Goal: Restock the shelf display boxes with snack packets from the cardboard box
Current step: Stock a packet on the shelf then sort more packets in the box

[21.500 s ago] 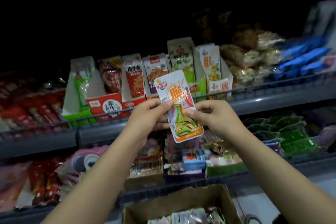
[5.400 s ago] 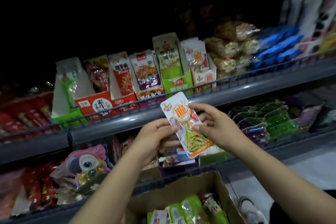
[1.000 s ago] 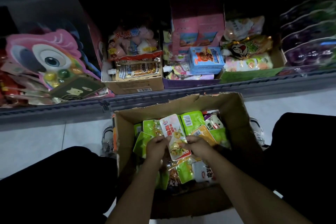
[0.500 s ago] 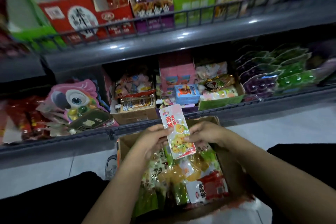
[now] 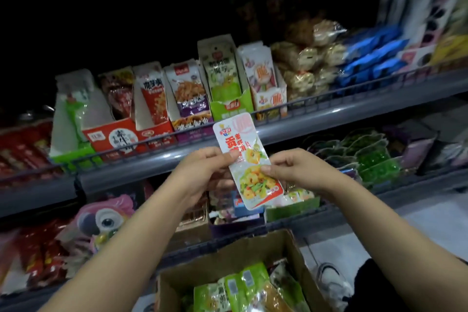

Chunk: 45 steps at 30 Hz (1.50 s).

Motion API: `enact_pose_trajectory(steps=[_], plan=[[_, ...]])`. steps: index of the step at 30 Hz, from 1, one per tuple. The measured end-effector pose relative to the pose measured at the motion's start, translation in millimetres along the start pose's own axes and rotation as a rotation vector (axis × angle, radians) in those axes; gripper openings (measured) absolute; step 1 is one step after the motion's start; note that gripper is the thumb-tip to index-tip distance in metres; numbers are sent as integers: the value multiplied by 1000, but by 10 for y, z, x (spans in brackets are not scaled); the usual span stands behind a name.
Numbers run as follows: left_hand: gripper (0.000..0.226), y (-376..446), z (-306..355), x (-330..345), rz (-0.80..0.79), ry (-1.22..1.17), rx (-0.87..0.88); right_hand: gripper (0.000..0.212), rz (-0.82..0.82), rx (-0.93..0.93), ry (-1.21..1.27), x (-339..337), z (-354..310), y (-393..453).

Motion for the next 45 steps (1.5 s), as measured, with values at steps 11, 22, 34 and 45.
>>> enact_pose_trajectory(steps=[11, 22, 34, 45], plan=[[5, 392, 1198, 236, 147, 137, 227, 10, 588, -193, 101, -688, -131, 349], [24, 1000, 1860, 464, 385, 136, 451, 55, 638, -204, 67, -868, -14, 717], [24, 1391, 1527, 426, 516, 481, 434, 56, 559, -198, -218, -755, -27, 750], [46, 1265, 1434, 429, 580, 456, 453, 61, 528, -222, -264, -698, 27, 724]])
Point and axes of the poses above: each hand's wrist, its own y-axis towards the middle knuckle, its own x-axis out of the palm, z = x × y, the point moved 4 cm from there along y, towards the middle knuckle, and after that the axes turned 10 degrees about -x, right-handed, at the moved point
